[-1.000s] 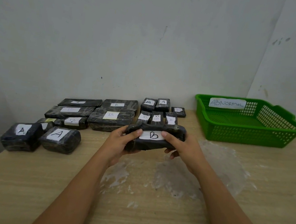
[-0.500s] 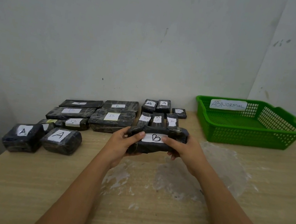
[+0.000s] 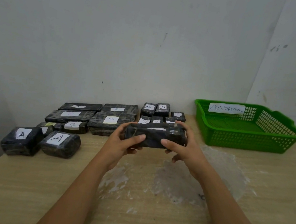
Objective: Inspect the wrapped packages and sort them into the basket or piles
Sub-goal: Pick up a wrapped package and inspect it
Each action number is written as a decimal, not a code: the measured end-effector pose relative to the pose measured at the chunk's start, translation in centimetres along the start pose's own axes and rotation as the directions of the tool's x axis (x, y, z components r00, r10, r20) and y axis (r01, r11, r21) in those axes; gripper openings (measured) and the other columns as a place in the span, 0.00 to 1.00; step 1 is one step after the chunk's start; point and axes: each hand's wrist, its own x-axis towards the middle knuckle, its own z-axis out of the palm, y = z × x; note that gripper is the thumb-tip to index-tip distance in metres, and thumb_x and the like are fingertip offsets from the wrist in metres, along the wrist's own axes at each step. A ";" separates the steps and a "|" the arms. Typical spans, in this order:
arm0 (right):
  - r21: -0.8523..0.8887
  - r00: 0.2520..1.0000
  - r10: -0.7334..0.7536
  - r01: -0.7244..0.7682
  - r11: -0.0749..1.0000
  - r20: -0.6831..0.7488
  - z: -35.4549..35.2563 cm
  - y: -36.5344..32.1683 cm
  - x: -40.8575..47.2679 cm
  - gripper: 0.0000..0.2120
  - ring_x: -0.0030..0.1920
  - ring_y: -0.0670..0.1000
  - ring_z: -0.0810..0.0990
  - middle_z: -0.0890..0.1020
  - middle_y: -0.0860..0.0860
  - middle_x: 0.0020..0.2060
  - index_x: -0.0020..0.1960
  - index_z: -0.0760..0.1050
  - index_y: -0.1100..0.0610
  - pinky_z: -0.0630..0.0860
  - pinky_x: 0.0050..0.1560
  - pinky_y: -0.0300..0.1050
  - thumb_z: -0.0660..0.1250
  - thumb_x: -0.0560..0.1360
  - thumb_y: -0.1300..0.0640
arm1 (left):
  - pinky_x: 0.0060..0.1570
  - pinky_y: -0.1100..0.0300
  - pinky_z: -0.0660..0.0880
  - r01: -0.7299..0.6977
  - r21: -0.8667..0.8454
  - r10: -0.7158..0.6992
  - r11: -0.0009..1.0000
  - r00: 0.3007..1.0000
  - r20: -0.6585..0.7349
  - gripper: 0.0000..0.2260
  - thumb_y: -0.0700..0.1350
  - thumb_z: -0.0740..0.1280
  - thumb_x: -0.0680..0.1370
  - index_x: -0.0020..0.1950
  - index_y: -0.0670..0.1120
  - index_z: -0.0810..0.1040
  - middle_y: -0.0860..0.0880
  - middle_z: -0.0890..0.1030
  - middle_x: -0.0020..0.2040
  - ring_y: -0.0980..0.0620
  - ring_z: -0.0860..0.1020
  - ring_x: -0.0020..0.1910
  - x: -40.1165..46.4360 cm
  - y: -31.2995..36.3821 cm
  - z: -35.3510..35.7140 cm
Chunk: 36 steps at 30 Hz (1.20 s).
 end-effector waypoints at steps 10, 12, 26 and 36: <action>0.078 0.999 0.002 0.002 0.997 -0.050 0.1 0.5 0.5 0.27 0.47 0.51 0.86 0.83 0.56 0.54 0.62 0.73 0.59 0.81 0.40 0.43 0.81 0.68 0.63 | 0.50 0.56 0.83 0.018 -0.083 -0.022 0.996 0.999 -0.042 0.30 0.43 0.79 0.67 0.67 0.38 0.76 0.39 0.83 0.61 0.45 0.85 0.56 0.4 -0.7 0.7; 0.080 0.997 0.008 -0.002 0.997 -0.076 0.1 0.8 0.7 0.26 0.52 0.53 0.85 0.82 0.56 0.55 0.62 0.73 0.57 0.82 0.44 0.43 0.80 0.69 0.64 | 0.54 0.53 0.83 -0.008 -0.032 0.005 0.999 0.997 -0.082 0.32 0.44 0.80 0.64 0.66 0.40 0.77 0.40 0.82 0.62 0.44 0.84 0.57 0.6 -0.9 0.6; -0.091 0.986 -0.102 0.090 0.992 -0.132 1.2 2.0 0.5 0.25 0.45 0.47 0.84 0.84 0.50 0.52 0.59 0.73 0.50 0.76 0.35 0.36 0.82 0.69 0.59 | 0.57 0.49 0.83 -0.091 0.213 0.118 0.973 0.986 -0.118 0.19 0.41 0.80 0.72 0.61 0.50 0.81 0.48 0.85 0.55 0.51 0.85 0.54 0.1 -1.9 1.6; -0.195 0.954 -0.130 0.079 0.978 -0.269 2.7 2.1 -0.1 0.32 0.50 0.41 0.82 0.82 0.42 0.51 0.60 0.72 0.47 0.84 0.49 0.45 0.85 0.63 0.49 | 0.54 0.51 0.83 -0.086 0.177 0.114 0.980 0.981 -0.155 0.18 0.38 0.81 0.70 0.58 0.49 0.83 0.47 0.87 0.53 0.50 0.86 0.53 -0.2 -1.5 1.4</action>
